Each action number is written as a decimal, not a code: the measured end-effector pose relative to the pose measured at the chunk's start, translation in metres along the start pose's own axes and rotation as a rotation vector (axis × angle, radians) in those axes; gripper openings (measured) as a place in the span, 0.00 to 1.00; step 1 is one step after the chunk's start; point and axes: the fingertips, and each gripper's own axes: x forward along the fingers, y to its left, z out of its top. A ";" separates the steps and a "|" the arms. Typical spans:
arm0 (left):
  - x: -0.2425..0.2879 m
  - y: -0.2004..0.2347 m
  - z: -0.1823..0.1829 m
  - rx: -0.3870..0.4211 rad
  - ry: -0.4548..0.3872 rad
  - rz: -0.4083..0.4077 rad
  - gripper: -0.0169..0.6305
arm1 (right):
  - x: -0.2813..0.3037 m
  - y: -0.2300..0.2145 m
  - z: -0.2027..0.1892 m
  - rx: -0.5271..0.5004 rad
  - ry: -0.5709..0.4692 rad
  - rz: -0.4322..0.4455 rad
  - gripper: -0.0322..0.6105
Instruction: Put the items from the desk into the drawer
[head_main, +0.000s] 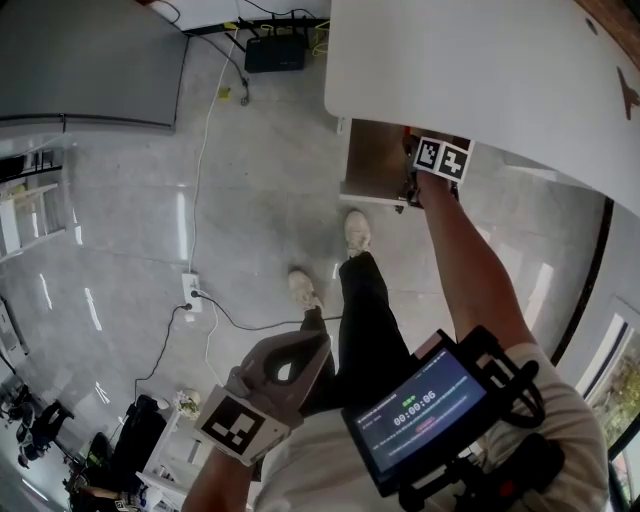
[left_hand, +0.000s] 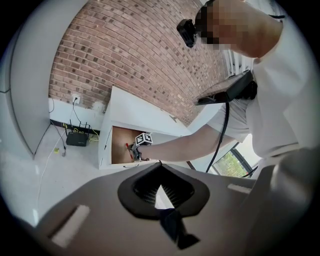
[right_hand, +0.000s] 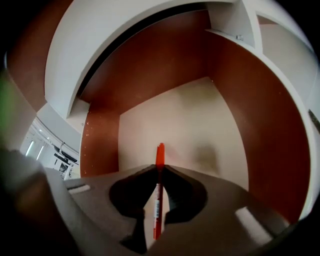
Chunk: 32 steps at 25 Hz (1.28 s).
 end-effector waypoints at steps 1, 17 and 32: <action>0.002 0.001 -0.001 -0.003 -0.001 0.001 0.04 | 0.004 0.000 -0.001 0.008 0.007 0.005 0.12; 0.005 0.011 -0.020 -0.043 0.018 0.014 0.04 | 0.022 -0.003 -0.016 -0.120 0.141 0.000 0.13; -0.001 0.000 -0.007 -0.001 -0.002 -0.032 0.04 | -0.008 0.011 -0.017 -0.153 0.164 0.005 0.13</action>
